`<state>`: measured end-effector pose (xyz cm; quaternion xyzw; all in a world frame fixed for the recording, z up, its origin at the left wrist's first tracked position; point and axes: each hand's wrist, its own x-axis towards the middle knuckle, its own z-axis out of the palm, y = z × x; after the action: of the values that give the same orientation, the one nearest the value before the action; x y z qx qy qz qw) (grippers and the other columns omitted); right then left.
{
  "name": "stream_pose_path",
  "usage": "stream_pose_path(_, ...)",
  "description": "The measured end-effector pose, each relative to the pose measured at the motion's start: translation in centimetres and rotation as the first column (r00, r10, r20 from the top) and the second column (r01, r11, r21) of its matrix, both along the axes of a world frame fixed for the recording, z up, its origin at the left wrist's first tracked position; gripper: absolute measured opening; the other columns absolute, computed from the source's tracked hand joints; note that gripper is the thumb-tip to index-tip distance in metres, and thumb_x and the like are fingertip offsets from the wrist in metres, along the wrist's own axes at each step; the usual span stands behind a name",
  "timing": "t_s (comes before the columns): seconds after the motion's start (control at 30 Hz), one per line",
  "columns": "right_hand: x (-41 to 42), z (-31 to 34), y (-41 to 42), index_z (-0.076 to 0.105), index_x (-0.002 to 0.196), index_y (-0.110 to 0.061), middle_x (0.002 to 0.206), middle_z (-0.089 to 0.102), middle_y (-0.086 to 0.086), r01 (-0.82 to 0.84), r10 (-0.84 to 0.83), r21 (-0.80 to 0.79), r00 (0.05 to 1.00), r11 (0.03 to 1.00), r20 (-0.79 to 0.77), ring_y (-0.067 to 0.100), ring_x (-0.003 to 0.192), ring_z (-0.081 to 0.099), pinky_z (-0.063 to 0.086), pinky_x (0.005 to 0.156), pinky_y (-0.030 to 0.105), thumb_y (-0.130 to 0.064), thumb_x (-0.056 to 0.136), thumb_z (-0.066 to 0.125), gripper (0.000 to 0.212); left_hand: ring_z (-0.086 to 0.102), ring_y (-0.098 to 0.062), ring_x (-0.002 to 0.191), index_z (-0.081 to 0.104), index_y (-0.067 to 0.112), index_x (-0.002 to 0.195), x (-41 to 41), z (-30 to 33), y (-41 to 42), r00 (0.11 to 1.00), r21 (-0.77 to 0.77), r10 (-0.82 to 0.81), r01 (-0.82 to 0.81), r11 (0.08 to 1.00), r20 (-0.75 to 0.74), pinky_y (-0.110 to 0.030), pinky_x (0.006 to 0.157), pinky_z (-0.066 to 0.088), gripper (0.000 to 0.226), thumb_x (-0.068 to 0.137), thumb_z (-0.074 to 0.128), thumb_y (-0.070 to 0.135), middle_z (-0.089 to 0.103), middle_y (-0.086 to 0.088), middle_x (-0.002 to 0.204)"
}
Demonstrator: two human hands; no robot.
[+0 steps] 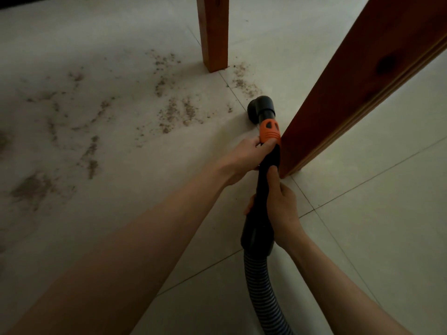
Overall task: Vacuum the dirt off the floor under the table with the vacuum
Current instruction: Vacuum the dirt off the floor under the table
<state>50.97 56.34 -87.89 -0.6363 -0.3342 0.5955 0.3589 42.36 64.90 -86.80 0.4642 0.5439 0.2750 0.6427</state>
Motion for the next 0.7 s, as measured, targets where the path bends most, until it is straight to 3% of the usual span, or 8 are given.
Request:
stream_pose_path(0.17, 0.3, -0.6, 1.2, 0.055, 0.084, -0.006, 0.056, 0.060, 0.006, -0.168, 0.165, -0.003, 0.966, 0.986, 0.198, 0.017, 0.043, 0.059, 0.052, 0.048, 0.028, -0.046, 0.098, 0.036, 0.047, 0.058, -0.014, 0.079, 0.052, 0.009, 0.112, -0.8, -0.7, 0.3, 0.986, -0.077, 0.163, -0.160, 0.984, 0.033, -0.027, 0.073, 0.048, 0.022, 0.100, 0.040, 0.024, 0.059, -0.003, 0.088)
stream_pose_path(0.33, -0.5, -1.7, 1.4, 0.056, 0.083, -0.008, 0.053, 0.060, 0.001, -0.282, 0.273, -0.019, 0.905, 0.959, 0.325, 0.008, 0.037, 0.056, 0.048, 0.043, 0.021, -0.048, 0.097, 0.036, 0.047, 0.059, -0.021, 0.087, 0.048, 0.007, 0.110, -1.7, -1.6, 0.6, 0.951, -0.140, 0.307, -0.302, 0.943, 0.018, -0.035, 0.082, 0.050, 0.034, 0.099, 0.038, 0.038, 0.059, -0.008, 0.093)
stream_pose_path(0.43, -1.0, -2.0, 1.6, 0.057, 0.083, -0.010, 0.050, 0.060, -0.001, -0.309, 0.298, -0.019, 0.898, 0.951, 0.323, 0.011, 0.039, 0.058, 0.050, 0.046, 0.024, -0.051, 0.096, 0.036, 0.048, 0.059, -0.022, 0.090, 0.048, 0.005, 0.113, -2.4, -1.9, 0.7, 0.940, -0.118, 0.341, -0.340, 0.933, -0.016, -0.037, 0.086, 0.050, 0.041, 0.098, 0.039, 0.042, 0.059, -0.009, 0.096)
stream_pose_path(0.57, -1.3, -1.8, 2.1, 0.059, 0.079, -0.006, 0.043, 0.059, -0.003, -0.344, 0.328, -0.001, 0.895, 0.939, 0.302, 0.009, 0.038, 0.057, 0.048, 0.044, 0.018, -0.051, 0.096, 0.035, 0.054, 0.057, -0.016, 0.078, 0.052, 0.010, 0.095, -3.1, -1.7, 0.7, 0.942, -0.092, 0.336, -0.335, 0.938, -0.009, -0.029, 0.073, 0.049, 0.035, 0.099, 0.037, 0.042, 0.057, -0.004, 0.086)
stream_pose_path(0.7, -1.3, -1.6, 2.1, 0.058, 0.078, -0.002, 0.044, 0.059, -0.002, -0.268, 0.255, 0.032, 0.940, 0.963, 0.227, 0.012, 0.039, 0.058, 0.048, 0.043, 0.020, -0.047, 0.098, 0.035, 0.054, 0.059, -0.017, 0.084, 0.051, 0.008, 0.110, -2.9, -1.4, 0.8, 0.965, -0.059, 0.263, -0.263, 0.963, -0.022, -0.028, 0.073, 0.049, 0.034, 0.099, 0.039, 0.038, 0.060, -0.006, 0.095)
